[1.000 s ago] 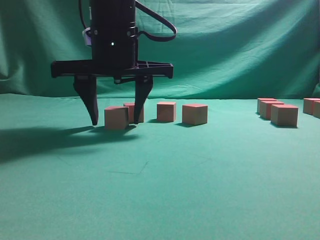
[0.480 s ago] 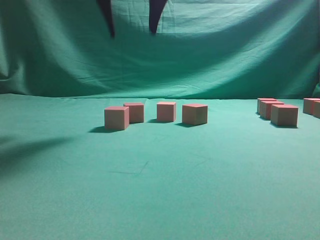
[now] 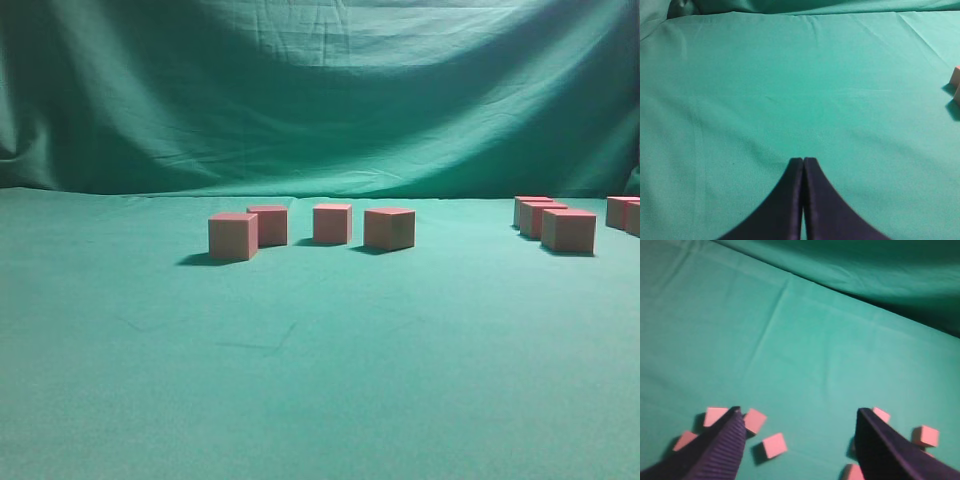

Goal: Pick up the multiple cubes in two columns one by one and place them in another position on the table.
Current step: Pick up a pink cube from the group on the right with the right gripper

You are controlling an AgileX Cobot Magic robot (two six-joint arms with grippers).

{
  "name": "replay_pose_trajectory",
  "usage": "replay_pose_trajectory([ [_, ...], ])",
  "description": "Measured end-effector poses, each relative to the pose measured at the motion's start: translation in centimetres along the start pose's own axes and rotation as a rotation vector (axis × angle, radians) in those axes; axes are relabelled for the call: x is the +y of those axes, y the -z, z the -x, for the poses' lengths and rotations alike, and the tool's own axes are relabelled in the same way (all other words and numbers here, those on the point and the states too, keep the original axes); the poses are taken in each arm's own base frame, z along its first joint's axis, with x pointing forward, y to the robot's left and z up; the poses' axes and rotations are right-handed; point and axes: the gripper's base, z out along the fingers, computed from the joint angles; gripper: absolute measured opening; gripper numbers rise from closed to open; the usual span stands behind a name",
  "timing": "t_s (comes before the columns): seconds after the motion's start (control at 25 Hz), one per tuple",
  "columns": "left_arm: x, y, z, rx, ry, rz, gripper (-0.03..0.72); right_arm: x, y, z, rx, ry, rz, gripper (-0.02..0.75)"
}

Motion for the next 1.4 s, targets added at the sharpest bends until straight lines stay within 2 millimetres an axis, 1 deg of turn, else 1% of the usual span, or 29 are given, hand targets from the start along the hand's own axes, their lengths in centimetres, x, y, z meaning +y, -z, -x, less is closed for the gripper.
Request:
replay_pose_trajectory([
  [0.12, 0.0, 0.0, 0.0, 0.0, 0.0, 0.0, 0.0, -4.3, 0.2, -1.4, 0.046, -0.066, -0.065, 0.435],
  [0.16, 0.0, 0.0, 0.0, 0.0, 0.0, 0.0, 0.0, -5.7, -0.2, -2.1, 0.073, -0.093, -0.096, 0.435],
  [0.24, 0.0, 0.0, 0.0, 0.0, 0.0, 0.0, 0.0, -8.2, -1.5, -3.7, 0.145, -0.16, -0.158, 0.435],
  [0.32, 0.0, 0.0, 0.0, 0.0, 0.0, 0.0, 0.0, -10.0, -3.5, -5.7, 0.241, -0.214, -0.2, 0.435],
  [0.44, 0.0, 0.0, 0.0, 0.0, 0.0, 0.0, 0.0, -11.7, -6.0, -8.8, 0.383, -0.287, -0.211, 0.435],
  [0.52, 0.0, 0.0, 0.0, 0.0, 0.0, 0.0, 0.0, -12.2, -7.5, -10.7, 0.451, -0.323, -0.19, 0.435],
  [0.6, 0.0, 0.0, 0.0, 0.0, 0.0, 0.0, 0.0, -12.3, -8.7, -12.1, 0.476, -0.341, -0.155, 0.435],
  [0.76, 0.0, 0.0, 0.0, 0.0, 0.0, 0.0, 0.0, -12.4, -11.2, -14.1, 0.518, -0.352, -0.105, 0.435],
  [0.92, 0.0, 0.0, 0.0, 0.0, 0.0, 0.0, 0.0, -12.5, -14.2, -15.0, 0.554, -0.348, -0.084, 0.435],
  [0.96, 0.0, 0.0, 0.0, 0.0, 0.0, 0.0, 0.0, -12.3, -15.2, -15.3, 0.562, -0.34, -0.071, 0.435],
  [1.16, 0.0, 0.0, 0.0, 0.0, 0.0, 0.0, 0.0, -11.3, -19.0, -16.2, 0.563, -0.298, 0.001, 0.435],
  [1.28, 0.0, 0.0, 0.0, 0.0, 0.0, 0.0, 0.0, -11.1, -20.5, -16.7, 0.55, -0.281, 0.007, 0.435],
  [1.36, 0.0, 0.0, 0.0, 0.0, 0.0, 0.0, 0.0, -11.0, -20.9, -16.8, 0.548, -0.276, 0.006, 0.435],
  [1.4, 0.0, 0.0, 0.0, 0.0, 0.0, 0.0, 0.0, -11.0, -21.6, -17.0, 0.541, -0.266, 0.003, 0.435],
])
